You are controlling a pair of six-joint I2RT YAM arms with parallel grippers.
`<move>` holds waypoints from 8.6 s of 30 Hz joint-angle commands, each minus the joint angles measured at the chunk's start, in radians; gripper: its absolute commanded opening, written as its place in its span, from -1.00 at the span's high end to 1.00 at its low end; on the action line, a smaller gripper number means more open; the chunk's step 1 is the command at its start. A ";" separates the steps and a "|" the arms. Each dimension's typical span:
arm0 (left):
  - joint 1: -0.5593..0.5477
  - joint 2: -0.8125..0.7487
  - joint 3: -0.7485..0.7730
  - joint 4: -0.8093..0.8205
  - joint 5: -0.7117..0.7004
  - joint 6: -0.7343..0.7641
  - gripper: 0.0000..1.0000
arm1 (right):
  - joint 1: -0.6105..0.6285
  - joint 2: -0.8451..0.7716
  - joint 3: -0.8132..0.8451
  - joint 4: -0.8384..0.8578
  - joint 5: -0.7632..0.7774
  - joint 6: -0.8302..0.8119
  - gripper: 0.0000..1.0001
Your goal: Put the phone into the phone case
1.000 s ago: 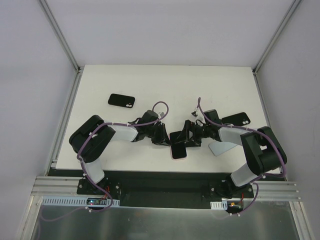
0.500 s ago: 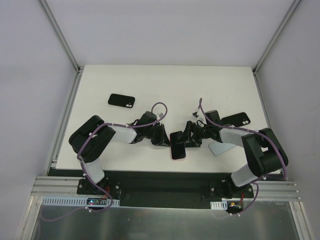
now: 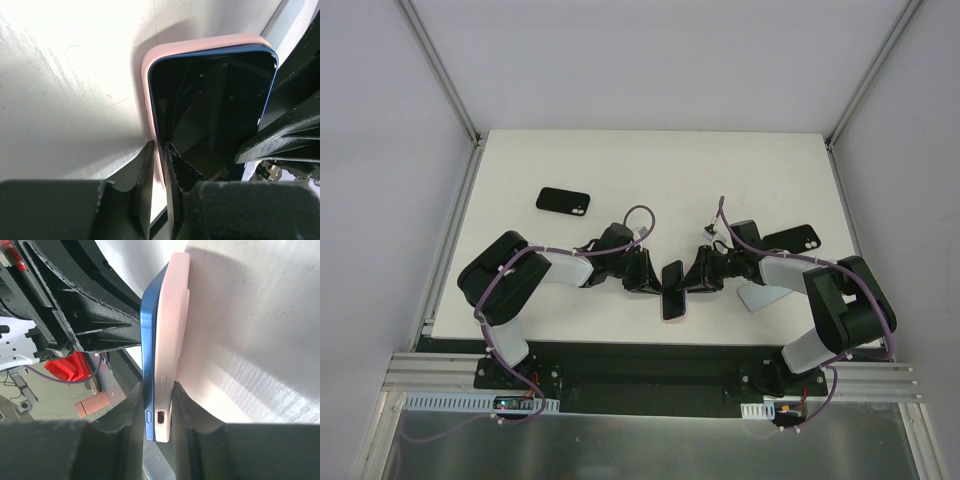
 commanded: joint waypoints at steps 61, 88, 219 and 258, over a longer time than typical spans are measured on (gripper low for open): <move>0.071 -0.457 -0.176 0.630 0.423 -0.169 -0.01 | 0.104 -0.544 0.111 0.074 -0.114 0.134 0.93; 0.079 -0.434 -0.161 0.710 0.409 -0.180 1.00 | 0.131 -0.693 -0.104 0.149 -0.049 0.216 0.49; 0.474 -0.156 0.415 -0.789 -0.440 0.162 -0.90 | 0.279 -0.836 0.286 -0.820 0.988 0.036 -0.68; 0.728 0.338 1.066 -1.070 -0.775 0.286 -0.55 | 0.274 -0.865 0.260 -0.857 1.043 -0.017 -0.69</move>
